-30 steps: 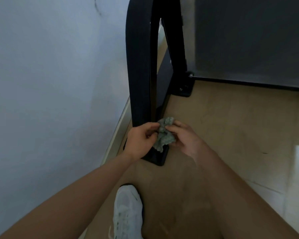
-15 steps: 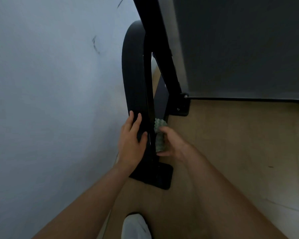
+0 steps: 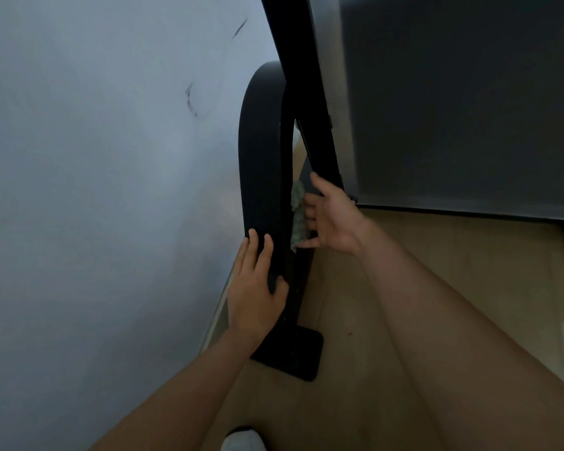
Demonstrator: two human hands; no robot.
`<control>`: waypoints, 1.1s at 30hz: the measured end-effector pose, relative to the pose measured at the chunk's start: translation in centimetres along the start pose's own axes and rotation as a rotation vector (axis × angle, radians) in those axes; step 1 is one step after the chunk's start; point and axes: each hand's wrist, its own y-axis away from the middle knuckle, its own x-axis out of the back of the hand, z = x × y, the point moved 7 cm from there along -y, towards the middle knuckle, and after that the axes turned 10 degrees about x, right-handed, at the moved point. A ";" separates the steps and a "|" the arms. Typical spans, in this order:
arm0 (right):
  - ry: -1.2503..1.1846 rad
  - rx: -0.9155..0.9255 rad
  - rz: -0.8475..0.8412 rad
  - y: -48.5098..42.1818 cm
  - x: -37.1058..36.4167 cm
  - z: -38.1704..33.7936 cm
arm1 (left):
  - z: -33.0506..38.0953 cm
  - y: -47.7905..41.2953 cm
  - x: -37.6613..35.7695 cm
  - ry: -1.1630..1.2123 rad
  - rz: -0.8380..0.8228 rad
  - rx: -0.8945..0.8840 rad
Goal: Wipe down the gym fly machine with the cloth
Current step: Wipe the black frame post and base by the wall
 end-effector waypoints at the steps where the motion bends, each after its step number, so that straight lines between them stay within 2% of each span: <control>1: -0.001 0.023 -0.007 -0.1 -0.1 -0.8 | 0.0 0.0 0.0 -0.004 0.002 -0.003; 5: -0.003 0.072 -0.022 -0.3 -0.2 -2.4 | -0.1 0.0 -0.2 -0.021 0.020 -0.001; 11: 0.065 -0.032 -0.176 1.0 0.3 -0.7 | 0.0 0.1 -0.4 -0.037 0.024 0.016; 17: -0.052 0.067 -0.049 0.7 0.1 -1.8 | 0.2 0.2 -0.3 -0.037 0.022 0.016; 20: -0.016 0.132 -0.002 0.5 -0.5 -3.6 | 0.3 0.2 -0.3 -0.032 0.012 0.018; 24: 0.030 0.231 0.014 0.1 -0.9 -5.6 | 0.0 0.2 -0.5 -0.026 0.000 0.011; 29: -0.095 0.352 0.027 -0.3 -2.0 -7.3 | -0.2 0.2 -0.5 -0.026 -0.025 0.017; 33: -0.063 0.333 0.022 -0.5 -2.1 -6.5 | 0.1 0.2 -0.2 -0.038 -0.025 0.003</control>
